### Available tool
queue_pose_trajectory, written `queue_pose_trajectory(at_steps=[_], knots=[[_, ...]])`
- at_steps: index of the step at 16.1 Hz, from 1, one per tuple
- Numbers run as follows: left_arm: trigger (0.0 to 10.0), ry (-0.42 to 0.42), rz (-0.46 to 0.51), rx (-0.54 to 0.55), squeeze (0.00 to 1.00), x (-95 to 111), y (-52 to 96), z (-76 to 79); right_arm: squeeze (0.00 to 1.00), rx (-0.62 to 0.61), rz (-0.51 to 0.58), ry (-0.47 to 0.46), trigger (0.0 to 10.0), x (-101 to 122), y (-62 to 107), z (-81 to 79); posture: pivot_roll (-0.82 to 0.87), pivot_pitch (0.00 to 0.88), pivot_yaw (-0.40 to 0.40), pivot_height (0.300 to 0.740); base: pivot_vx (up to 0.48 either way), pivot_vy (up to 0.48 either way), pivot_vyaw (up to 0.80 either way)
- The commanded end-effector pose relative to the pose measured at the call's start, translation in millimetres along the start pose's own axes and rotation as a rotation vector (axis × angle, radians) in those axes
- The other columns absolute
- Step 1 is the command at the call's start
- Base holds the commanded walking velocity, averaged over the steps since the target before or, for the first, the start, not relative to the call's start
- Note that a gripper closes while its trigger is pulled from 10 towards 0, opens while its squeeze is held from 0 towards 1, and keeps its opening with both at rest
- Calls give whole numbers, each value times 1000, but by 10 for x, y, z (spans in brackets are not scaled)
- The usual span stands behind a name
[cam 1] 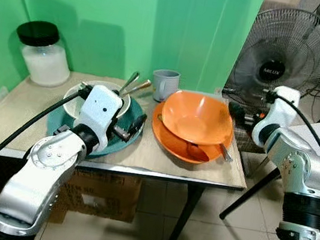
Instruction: Setting the table
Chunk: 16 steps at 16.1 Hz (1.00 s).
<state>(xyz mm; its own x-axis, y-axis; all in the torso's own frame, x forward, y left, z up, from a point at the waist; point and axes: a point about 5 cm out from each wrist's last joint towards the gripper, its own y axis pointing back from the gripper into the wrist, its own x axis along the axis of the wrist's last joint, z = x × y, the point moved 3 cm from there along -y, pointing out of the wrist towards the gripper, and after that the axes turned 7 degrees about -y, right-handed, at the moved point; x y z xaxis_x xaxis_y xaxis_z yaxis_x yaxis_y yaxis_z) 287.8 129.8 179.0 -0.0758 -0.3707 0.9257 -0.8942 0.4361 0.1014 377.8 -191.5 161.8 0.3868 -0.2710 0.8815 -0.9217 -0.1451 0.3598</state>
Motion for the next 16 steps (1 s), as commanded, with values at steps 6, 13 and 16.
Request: queue_pose_trajectory(at_steps=[6, 13, 16], knots=[[10000, -40, 41, -322, 1000, 71, 41, 204, 1000, -26, -249, -132, 10000, -54, -66, 87, -34, 36, -56, 740, 0, 0, 0], [10000, -55, 27, -479, 47, 55, 192, 363, 0, -2, -348, -322, 10000, -191, -130, -51, -24, 82, -59, 740, 0, 0, 0], [10000, -37, 34, -483, 47, 73, 189, 384, 0, -31, -368, -408, 0, -280, -161, -26, -14, 83, -60, 740, 0, 0, 0]])
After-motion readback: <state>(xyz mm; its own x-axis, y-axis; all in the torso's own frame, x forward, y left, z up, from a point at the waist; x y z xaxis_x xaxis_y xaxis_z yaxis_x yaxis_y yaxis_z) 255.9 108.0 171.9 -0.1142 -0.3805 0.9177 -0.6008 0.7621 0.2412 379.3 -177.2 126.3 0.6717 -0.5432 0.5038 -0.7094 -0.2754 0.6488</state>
